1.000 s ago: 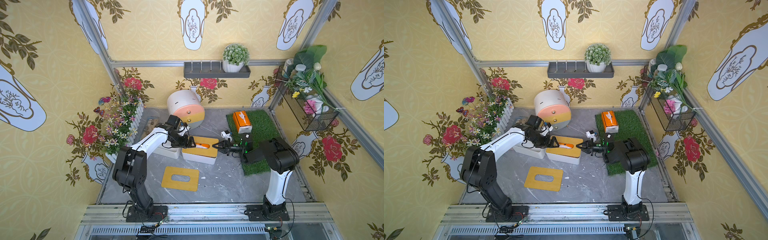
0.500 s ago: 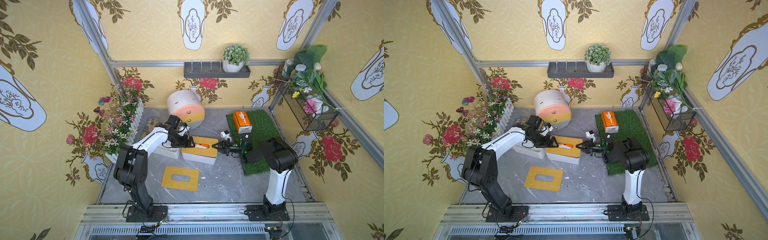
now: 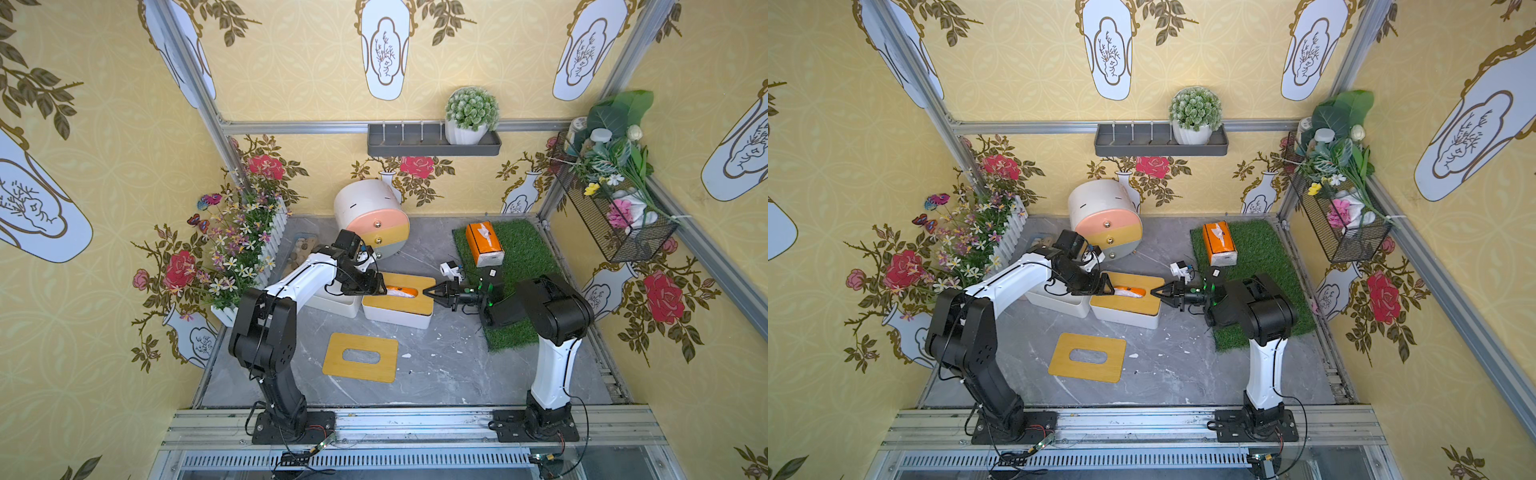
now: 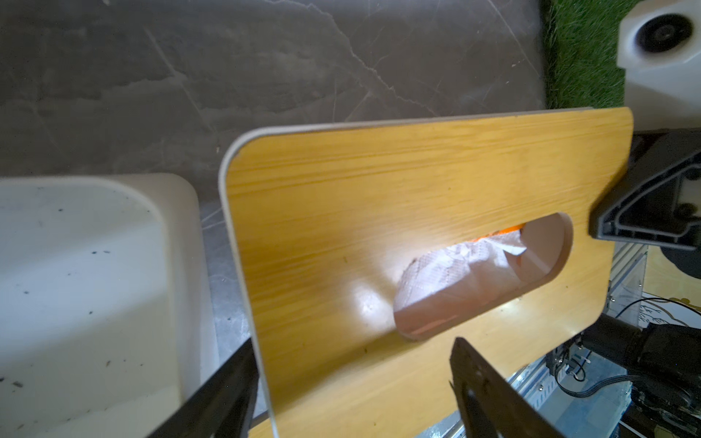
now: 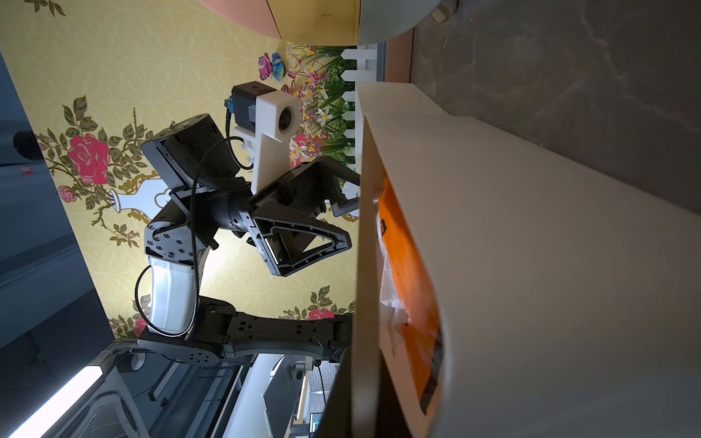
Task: Put the tissue paper into the tissue box
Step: Close the box lid on the tissue box.
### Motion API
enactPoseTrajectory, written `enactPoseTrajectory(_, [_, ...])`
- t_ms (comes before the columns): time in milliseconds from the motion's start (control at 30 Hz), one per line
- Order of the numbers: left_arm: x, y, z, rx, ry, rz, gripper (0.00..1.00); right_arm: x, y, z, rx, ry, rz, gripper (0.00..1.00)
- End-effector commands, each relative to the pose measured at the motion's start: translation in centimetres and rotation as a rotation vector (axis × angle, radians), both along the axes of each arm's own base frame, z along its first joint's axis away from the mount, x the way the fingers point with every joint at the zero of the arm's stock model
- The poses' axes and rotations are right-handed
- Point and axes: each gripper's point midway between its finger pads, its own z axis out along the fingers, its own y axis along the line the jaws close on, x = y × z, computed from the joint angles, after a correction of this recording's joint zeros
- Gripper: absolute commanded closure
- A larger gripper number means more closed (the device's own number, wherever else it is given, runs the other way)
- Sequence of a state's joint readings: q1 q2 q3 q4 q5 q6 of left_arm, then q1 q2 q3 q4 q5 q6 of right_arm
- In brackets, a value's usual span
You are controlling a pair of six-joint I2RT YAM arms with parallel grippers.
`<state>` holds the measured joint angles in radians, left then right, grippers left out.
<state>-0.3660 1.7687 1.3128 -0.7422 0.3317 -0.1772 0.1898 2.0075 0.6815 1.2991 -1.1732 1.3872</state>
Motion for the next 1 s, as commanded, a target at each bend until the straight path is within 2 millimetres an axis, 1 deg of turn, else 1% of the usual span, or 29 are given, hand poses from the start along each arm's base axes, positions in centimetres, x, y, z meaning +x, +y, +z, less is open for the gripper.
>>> enactPoseTrajectory(0, [-0.5, 0.0, -1.1, 0.013, 0.038, 0.001, 0.23, -0.3, 0.5, 0.1, 0.003, -0.018, 0.020, 1.00])
enactPoseTrajectory(233, [-0.3, 0.2, -2.2, 0.046, 0.051, 0.019, 0.31, -0.4, 0.7, -0.1, 0.003, -0.015, 0.023, 1.00])
enactPoseTrajectory(467, [0.0, 0.6, -2.9, 0.074, 0.050, 0.031, 0.38, -0.5, 0.8, -0.1, 0.004, -0.016, 0.027, 1.00])
enactPoseTrajectory(633, [0.0, 0.7, -3.0, 0.079, 0.053, 0.030, 0.52, -0.5, 0.8, -0.1, 0.005, -0.015, 0.031, 1.00])
enactPoseTrajectory(967, [-0.1, 0.8, -3.3, 0.090, 0.068, 0.026, 0.72, -0.5, 0.8, 0.1, 0.007, -0.018, 0.033, 1.00])
